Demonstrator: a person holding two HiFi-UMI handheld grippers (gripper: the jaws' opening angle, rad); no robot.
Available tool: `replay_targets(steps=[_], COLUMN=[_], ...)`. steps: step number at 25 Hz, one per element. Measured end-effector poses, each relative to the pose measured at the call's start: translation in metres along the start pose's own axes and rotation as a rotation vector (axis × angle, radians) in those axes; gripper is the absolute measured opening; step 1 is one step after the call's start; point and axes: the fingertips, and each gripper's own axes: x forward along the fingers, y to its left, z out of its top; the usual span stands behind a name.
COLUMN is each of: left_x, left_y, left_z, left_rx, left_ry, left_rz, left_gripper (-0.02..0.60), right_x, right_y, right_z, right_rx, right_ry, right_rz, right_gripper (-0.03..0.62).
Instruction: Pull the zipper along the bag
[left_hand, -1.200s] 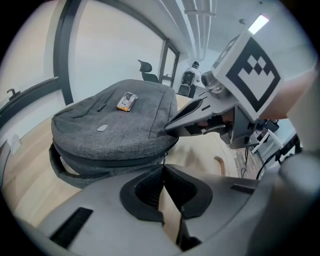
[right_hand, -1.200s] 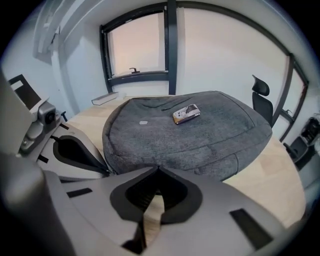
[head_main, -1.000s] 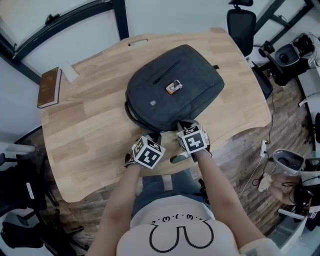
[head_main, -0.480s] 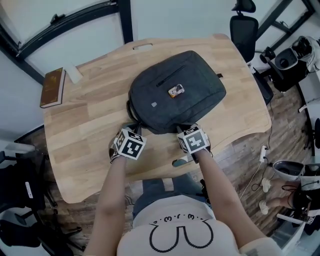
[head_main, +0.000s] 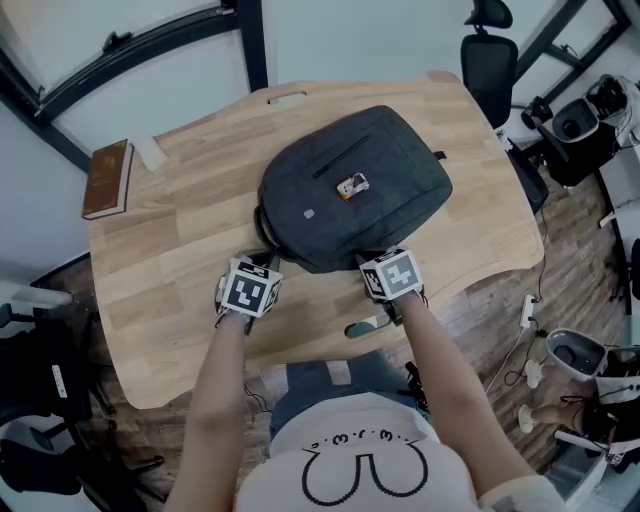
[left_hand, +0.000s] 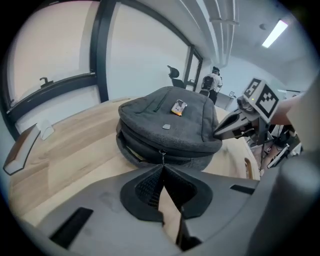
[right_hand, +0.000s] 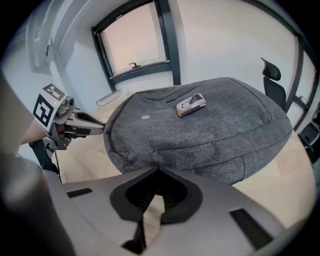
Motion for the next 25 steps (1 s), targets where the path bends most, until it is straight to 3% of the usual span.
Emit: replay_targets(steps=[10,16,21,25], left_x=[0.004,0.019,0.021,0.019], left_y=[-0.108,-0.155,-0.157,-0.155], left_z=[-0.017,-0.013,-0.011,-0.012], left_rx=[0.182,0.127,0.107,0.058], left_ry=[0.047,0.043,0.041,0.045], left_rz=[-0.247,-0.296,-0.265,-0.263], left_gripper=[0.017,0.017,0.017,0.017], right_x=[-0.018,-0.02,-0.021,-0.046], right_y=[-0.073,-0.107,-0.109,-0.106], right_z=[-0.011,0.002,0.008,0.011], right_rx=[-0.042,-0.084,-0.144,-0.174], right_ry=[0.046,0.043,0.021,-0.072], right_rz=[-0.117,-0.144,-0.108,-0.074], right_gripper=[0.052,0.052,0.052,0.075])
